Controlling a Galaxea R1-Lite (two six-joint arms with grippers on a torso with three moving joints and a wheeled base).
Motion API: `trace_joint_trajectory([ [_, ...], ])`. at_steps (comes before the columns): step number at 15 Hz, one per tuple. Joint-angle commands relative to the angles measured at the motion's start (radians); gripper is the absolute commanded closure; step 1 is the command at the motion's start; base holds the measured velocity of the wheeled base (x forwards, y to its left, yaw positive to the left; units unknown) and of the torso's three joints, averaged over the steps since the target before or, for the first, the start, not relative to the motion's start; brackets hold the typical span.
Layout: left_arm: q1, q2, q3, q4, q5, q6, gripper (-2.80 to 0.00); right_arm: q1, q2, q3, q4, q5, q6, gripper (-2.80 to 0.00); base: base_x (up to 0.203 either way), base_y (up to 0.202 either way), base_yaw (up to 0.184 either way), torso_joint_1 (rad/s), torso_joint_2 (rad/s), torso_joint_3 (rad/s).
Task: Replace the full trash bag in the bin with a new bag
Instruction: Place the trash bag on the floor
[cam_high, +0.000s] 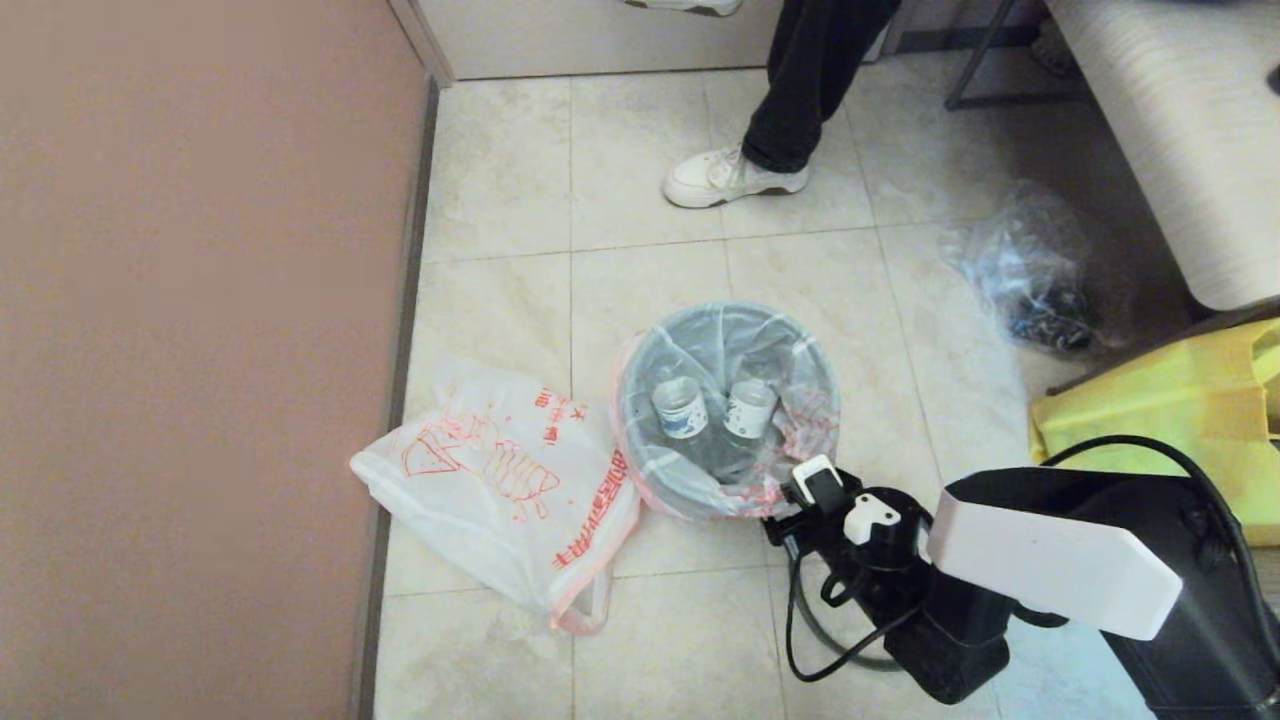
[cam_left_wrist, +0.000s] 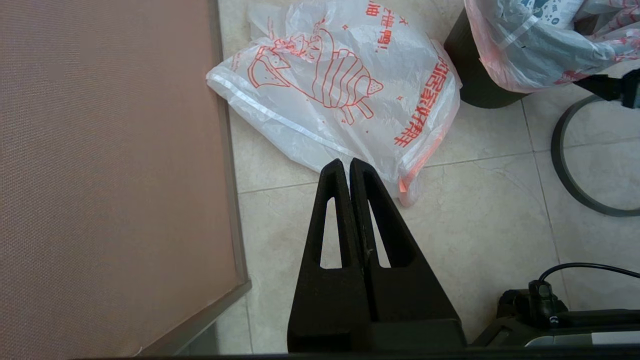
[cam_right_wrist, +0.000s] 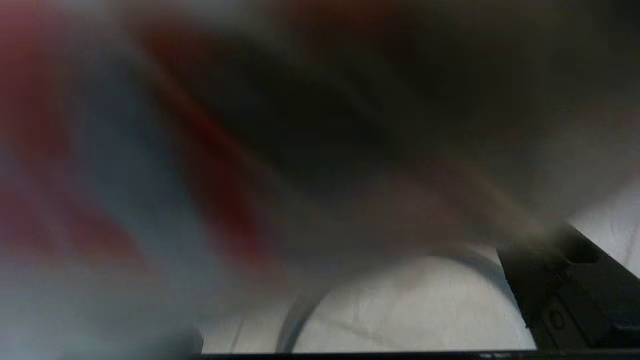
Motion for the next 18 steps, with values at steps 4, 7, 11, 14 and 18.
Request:
trace_joint_trajectory([
  [4, 0.000, 0.001, 0.000, 0.000, 0.000, 0.001, 0.00, -0.011, 0.005, -0.054, -0.009, 0.080, -0.005, -2.80, 0.000, 0.000, 0.000, 0.000, 0.00, 0.000],
  [7, 0.000, 0.001, 0.000, 0.000, 0.000, 0.001, 0.00, -0.054, -0.012, -0.053, -0.009, 0.188, 0.002, -2.80, 0.000, 0.000, 0.000, 0.000, 0.00, 0.000],
  [11, 0.000, 0.001, 0.000, 0.000, 0.000, 0.001, 0.00, -0.084, -0.036, -0.056, -0.009, 0.309, 0.000, 0.00, 0.000, 0.000, 0.000, 0.000, 0.00, 0.000],
  [14, 0.000, 0.001, 0.000, 0.000, 0.000, 0.001, 0.00, -0.083, -0.030, -0.059, -0.009, 0.321, -0.003, 0.00, 0.000, 0.000, 0.000, 0.000, 0.00, 0.000],
  [18, 0.000, 0.001, 0.000, 0.000, 0.000, 0.001, 0.00, -0.086, -0.028, -0.055, -0.009, 0.339, -0.003, 0.00, 0.000, 0.000, 0.000, 0.000, 0.00, 0.000],
])
